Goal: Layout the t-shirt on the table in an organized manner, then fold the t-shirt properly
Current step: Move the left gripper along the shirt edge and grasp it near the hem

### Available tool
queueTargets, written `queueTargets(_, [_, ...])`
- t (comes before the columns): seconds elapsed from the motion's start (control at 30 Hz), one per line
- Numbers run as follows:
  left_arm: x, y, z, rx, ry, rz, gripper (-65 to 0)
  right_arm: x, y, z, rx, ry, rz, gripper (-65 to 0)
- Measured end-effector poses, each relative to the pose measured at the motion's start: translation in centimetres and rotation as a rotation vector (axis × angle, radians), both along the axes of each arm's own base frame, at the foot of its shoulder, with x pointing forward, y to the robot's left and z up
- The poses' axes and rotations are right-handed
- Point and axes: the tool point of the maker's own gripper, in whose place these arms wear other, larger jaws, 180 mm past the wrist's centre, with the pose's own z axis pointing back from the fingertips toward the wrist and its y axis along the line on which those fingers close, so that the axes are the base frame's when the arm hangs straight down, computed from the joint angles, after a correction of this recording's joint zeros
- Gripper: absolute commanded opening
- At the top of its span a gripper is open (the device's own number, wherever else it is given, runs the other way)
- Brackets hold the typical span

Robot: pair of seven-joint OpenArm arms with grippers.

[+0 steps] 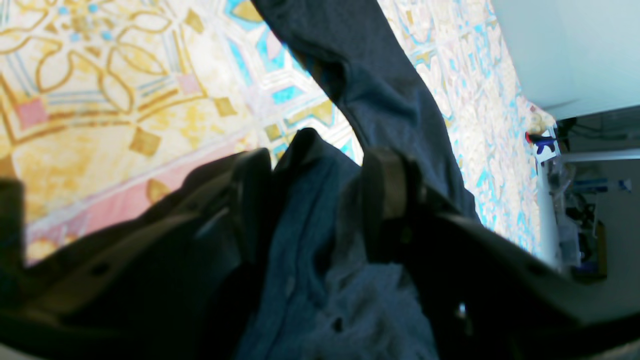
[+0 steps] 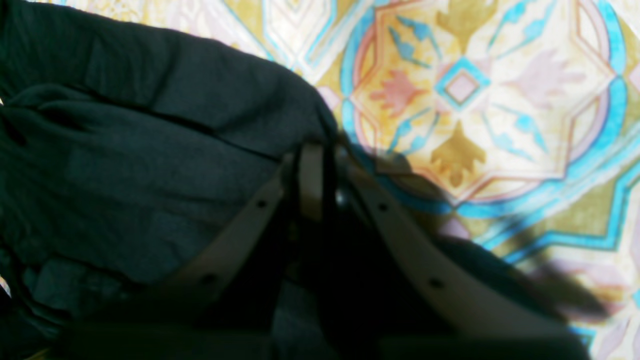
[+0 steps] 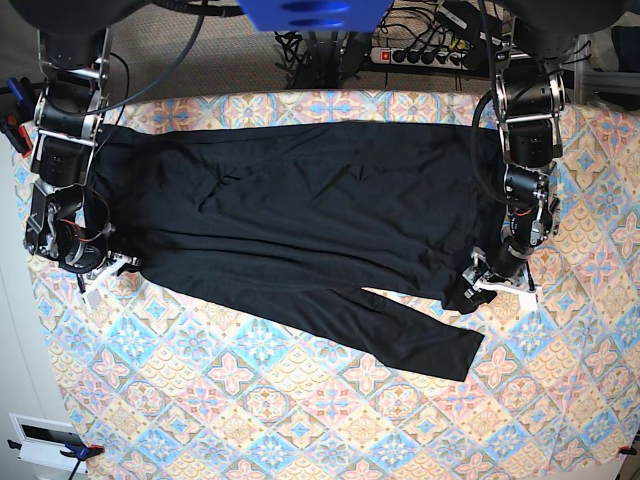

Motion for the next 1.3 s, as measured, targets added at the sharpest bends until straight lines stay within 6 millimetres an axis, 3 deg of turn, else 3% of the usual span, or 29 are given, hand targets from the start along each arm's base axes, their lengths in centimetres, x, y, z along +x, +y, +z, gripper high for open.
queueTargets(0.2, [0.2,-0.4,0.0,-0.006,-0.005,0.009,-37.6,0.0,0.0,0.0,0.001,-0.001,-0.001,-65.0])
queueTargets(0.5, [0.4,-3.8,-0.4,-0.044,-0.007,-0.024,-37.6,0.0,0.0,0.0,0.0,0.0,0.0,-65.0])
queueTargets(0.63, [0.4,-6.4,-0.6,-0.035,-0.005,-0.098,-37.6,0.0,0.0,0.0,0.0,0.0,0.0,-65.0])
queueTargets(0.73, [0.5,-6.6,-0.5,-0.03,-0.006,-0.106,-38.5,0.0,0.1,0.0,0.002,0.0,0.001,-65.0])
queueTargets(0.8, [0.3,-6.7,-0.6,-0.024,0.002,-0.119,-43.5,0.0,0.1,0.0,0.001,0.001,0.001,-65.0])
queueTargets(0.93, [0.2,-6.8,-0.8,-0.003,0.011,-0.135,-65.0,0.0,0.1,0.0,0.0,0.0,0.002,-65.0])
queueTargets(1.3, [0.1,-5.4,-0.7,0.013,0.009,-0.125,-65.0,0.1,0.1,0.0,-0.002,-0.002,0.003,-65.0])
